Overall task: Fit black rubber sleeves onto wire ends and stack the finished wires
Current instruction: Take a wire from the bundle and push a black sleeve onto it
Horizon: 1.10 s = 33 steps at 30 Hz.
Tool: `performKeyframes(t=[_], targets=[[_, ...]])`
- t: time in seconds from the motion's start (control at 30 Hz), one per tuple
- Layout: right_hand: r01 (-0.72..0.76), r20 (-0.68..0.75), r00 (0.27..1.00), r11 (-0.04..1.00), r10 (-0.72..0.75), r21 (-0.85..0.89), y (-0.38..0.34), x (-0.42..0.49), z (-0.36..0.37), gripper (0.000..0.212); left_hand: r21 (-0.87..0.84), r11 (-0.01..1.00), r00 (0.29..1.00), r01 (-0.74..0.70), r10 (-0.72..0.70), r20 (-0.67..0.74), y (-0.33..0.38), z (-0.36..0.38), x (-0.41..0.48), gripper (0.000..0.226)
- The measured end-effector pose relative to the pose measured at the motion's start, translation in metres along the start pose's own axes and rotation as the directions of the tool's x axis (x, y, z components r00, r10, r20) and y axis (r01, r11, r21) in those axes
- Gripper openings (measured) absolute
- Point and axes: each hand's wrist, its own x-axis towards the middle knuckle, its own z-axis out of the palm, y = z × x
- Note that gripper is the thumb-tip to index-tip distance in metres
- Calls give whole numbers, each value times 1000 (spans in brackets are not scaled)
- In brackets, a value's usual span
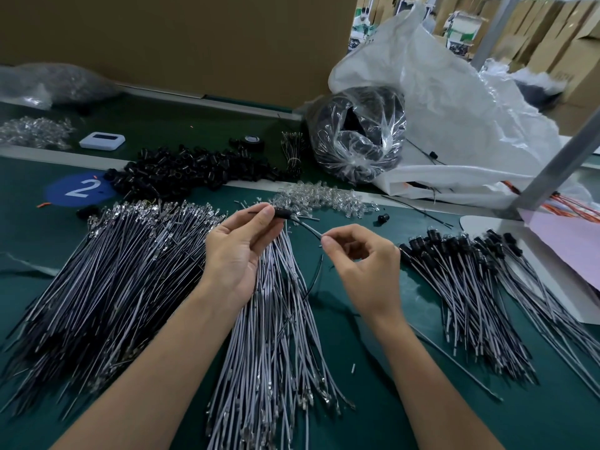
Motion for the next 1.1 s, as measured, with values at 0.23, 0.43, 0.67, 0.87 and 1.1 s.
performKeyframes(t=[0.23, 0.43, 0.67, 0.87, 1.1], targets=[[-33, 12, 999, 998, 32, 49, 2, 2, 0, 7, 56, 998, 999, 10, -12, 45, -3, 1, 0, 15], [-34, 18, 999, 997, 33, 70, 5, 2, 0, 9, 74, 997, 998, 18, -22, 52, -2, 2, -1, 17], [-18, -10, 1000, 998, 18, 62, 7, 3, -1, 8, 102, 994, 996, 34, -43, 83, -3, 3, -2, 9], [7, -22, 1000, 999, -6, 46, 6, 2, 0, 9, 137, 990, 991, 16, -34, 132, -8, 4, -4, 9], [-4, -11, 1000, 1000, 4, 16, 7, 2, 2, 9, 156, 987, 987, -26, 0, 161, -9, 5, -6, 17]])
